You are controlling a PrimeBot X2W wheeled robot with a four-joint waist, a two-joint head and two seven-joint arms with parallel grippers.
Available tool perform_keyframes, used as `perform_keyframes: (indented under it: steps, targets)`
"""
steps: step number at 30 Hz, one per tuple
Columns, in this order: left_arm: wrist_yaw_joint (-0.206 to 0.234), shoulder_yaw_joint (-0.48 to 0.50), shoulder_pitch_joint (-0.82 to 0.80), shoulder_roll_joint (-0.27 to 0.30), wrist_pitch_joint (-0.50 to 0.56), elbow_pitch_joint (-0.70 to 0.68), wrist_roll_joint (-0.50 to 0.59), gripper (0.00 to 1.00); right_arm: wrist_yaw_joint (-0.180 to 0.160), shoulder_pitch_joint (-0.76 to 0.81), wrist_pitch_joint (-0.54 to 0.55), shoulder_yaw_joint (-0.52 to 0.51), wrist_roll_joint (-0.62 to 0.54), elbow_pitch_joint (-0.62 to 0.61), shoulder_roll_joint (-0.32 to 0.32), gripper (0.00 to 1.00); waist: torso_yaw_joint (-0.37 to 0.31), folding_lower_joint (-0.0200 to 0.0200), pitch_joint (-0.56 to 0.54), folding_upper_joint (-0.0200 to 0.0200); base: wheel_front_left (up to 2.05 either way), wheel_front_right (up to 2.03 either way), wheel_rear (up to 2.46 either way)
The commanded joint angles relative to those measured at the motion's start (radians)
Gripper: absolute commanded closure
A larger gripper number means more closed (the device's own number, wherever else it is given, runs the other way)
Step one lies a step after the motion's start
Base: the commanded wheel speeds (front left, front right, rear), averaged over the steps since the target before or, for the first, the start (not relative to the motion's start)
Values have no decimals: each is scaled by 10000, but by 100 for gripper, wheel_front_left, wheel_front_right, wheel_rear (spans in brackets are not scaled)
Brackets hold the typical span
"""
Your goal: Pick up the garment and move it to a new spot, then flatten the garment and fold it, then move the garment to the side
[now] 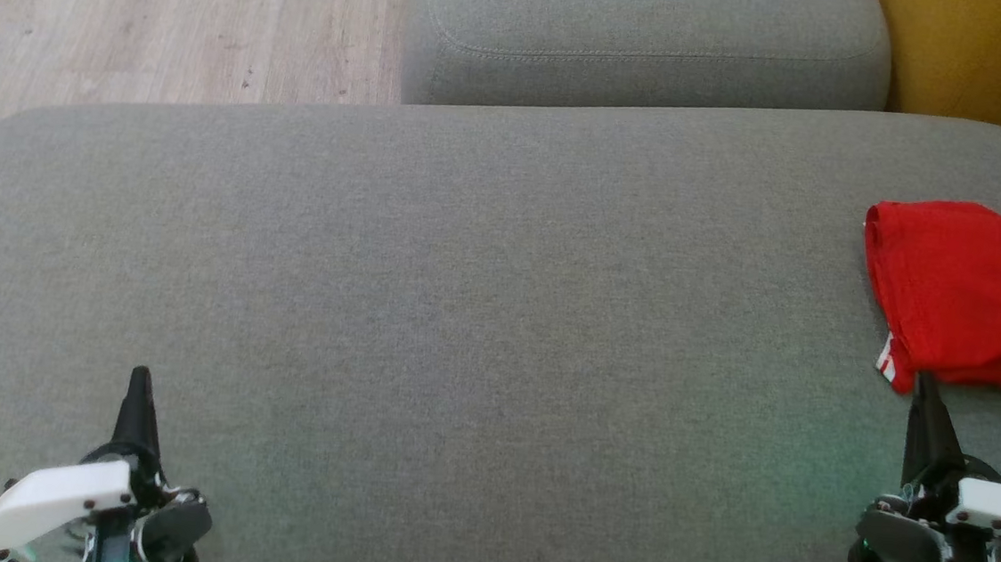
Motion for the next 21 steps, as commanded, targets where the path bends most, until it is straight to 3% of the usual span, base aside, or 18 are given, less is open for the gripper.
perform_keyframes:
  steps: [1, 21]
  targets:
    - [-67, 390, -488, 49, 33, -290, -17, 100, 71, -530, 79, 165, -9, -299, -141, 100, 1, 1, 0, 0, 0, 0, 0]
    - [-67, 411, -490, 34, 50, -290, 0, 100, 71, -535, 122, 112, -54, -296, -103, 100, 1, 1, 0, 0, 0, 0, 0]
